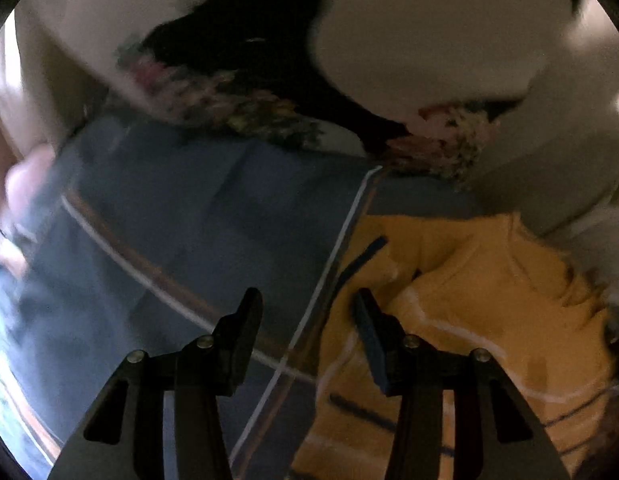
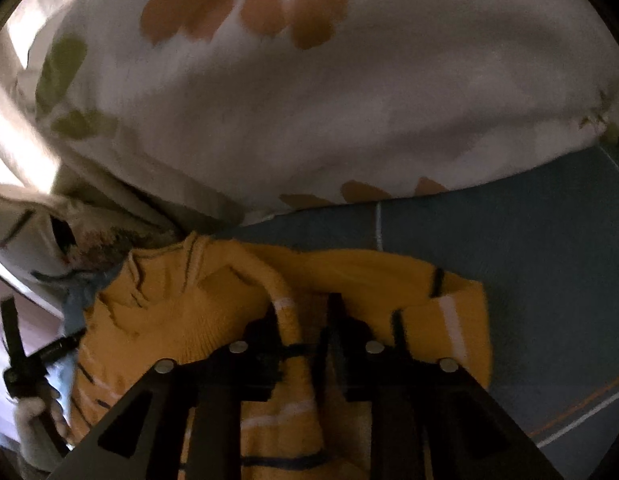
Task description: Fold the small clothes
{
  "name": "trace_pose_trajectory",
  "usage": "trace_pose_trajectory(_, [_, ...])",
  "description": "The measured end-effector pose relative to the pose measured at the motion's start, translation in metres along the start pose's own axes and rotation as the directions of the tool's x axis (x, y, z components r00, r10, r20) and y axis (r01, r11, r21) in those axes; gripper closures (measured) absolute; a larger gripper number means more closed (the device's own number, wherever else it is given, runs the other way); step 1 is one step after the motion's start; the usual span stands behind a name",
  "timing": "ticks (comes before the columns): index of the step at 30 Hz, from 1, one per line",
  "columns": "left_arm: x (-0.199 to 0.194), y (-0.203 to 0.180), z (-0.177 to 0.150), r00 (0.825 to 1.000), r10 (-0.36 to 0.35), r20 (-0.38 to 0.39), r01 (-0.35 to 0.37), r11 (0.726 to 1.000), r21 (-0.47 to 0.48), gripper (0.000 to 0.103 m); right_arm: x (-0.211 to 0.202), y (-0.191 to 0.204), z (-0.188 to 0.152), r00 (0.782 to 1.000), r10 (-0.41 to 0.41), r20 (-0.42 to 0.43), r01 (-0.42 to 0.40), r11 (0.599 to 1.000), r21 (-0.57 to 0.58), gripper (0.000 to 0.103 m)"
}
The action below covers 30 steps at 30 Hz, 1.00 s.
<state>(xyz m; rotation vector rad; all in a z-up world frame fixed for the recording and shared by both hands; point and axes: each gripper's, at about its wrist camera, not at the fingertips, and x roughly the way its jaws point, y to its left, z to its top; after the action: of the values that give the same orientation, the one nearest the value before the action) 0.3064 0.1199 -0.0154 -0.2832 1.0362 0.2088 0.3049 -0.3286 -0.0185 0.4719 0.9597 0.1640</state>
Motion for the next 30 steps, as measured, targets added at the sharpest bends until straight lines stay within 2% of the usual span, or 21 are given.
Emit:
trace_pose_trajectory(1, [-0.006,0.007,-0.002,1.000,-0.030,0.004,0.030,0.999,-0.012,0.056,-0.007,-0.003,0.001,1.000,-0.011,0.018,0.010,1.000,0.011,0.068])
trace_pose_trajectory(3, [-0.021,0.017,-0.008,0.998,-0.060,0.022,0.061,0.998,-0.024,0.056,-0.025,-0.013,0.003,0.998,-0.030,0.054,0.028,0.999,0.045,0.064])
trace_pose_trajectory(7, [-0.054,0.036,-0.029,0.986,-0.155,0.058,0.158,0.986,-0.050,0.056,-0.060,-0.020,-0.005,0.997,-0.024,0.075,0.021,0.999,0.034,0.061])
trace_pose_trajectory(10, [-0.070,0.046,-0.052,0.976,-0.207,0.060,0.209,0.977,-0.037,0.056,-0.084,-0.018,-0.028,0.998,-0.003,0.055,0.005,1.000,-0.024,0.054])
trace_pose_trajectory(15, [-0.074,0.052,-0.090,0.953,-0.302,0.008,0.302,0.953,-0.022,0.052,-0.100,-0.018,-0.074,0.999,0.040,0.001,-0.039,0.997,-0.064,0.054])
trace_pose_trajectory(21, [-0.064,0.043,-0.115,0.941,-0.336,-0.046,0.337,0.941,0.024,0.049,-0.100,-0.023,-0.101,0.998,0.049,-0.027,-0.051,0.997,-0.056,0.054])
trace_pose_trajectory(23, [-0.059,0.035,-0.117,0.948,-0.315,-0.055,0.317,0.948,0.037,0.049,-0.104,-0.028,-0.105,1.000,0.020,0.005,-0.020,1.000,-0.014,0.054])
trace_pose_trajectory(24, [-0.061,0.034,-0.117,0.948,-0.312,-0.054,0.314,0.949,0.036,0.055,-0.114,-0.030,-0.107,0.998,0.004,0.065,-0.004,1.000,0.001,0.053])
trace_pose_trajectory(26, [-0.064,0.034,-0.119,0.940,-0.334,-0.065,0.336,0.941,0.028,0.065,-0.130,-0.029,-0.109,0.991,0.027,0.130,-0.026,1.000,-0.015,0.053])
trace_pose_trajectory(28, [-0.062,0.031,-0.118,0.944,-0.324,-0.059,0.327,0.944,0.046,0.069,-0.131,-0.024,-0.111,0.991,0.042,0.124,-0.038,0.999,-0.037,0.053])
trace_pose_trajectory(30, [-0.062,0.029,-0.119,0.952,-0.301,-0.053,0.304,0.950,0.065,0.081,-0.121,-0.016,-0.111,0.995,0.042,0.089,-0.035,0.996,-0.078,0.053])
